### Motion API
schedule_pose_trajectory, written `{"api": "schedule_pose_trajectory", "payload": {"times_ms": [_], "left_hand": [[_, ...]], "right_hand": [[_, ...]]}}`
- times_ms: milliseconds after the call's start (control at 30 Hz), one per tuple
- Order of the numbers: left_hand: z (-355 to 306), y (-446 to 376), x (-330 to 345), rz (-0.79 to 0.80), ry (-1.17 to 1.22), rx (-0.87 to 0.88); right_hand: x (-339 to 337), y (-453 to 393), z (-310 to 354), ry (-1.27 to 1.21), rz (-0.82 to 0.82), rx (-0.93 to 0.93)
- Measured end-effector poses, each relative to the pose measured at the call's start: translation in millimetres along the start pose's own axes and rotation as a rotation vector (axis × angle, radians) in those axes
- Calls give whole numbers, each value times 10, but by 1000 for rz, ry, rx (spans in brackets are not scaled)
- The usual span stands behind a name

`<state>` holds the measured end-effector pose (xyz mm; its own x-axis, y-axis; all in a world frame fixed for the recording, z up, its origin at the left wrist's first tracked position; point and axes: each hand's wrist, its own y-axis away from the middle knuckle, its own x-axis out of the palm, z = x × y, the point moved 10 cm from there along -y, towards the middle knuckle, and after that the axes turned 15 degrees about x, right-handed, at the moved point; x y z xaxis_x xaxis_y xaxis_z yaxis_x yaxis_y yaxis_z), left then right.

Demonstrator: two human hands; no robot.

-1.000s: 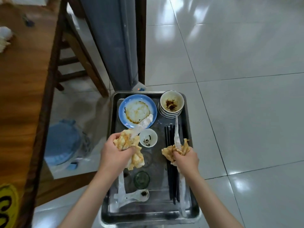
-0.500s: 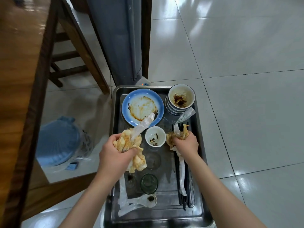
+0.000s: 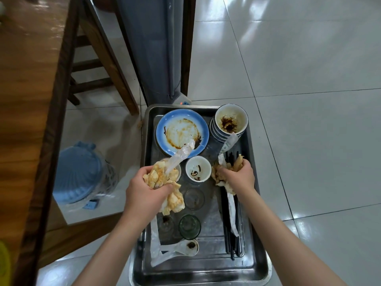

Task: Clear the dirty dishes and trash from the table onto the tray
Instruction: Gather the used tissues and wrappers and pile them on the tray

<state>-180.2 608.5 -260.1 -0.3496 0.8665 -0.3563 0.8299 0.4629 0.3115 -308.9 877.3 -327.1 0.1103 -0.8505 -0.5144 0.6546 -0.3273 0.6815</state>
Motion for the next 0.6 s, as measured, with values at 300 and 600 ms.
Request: {"api": "schedule_pose_trajectory", "payload": {"times_ms": [300, 600], "left_hand": [[-16, 65, 54, 12, 24, -4], [13, 127, 97, 14, -2, -15]], "right_hand": [[-141, 68, 39, 16, -33, -28], [-190, 169, 142, 62, -64, -81]]}}
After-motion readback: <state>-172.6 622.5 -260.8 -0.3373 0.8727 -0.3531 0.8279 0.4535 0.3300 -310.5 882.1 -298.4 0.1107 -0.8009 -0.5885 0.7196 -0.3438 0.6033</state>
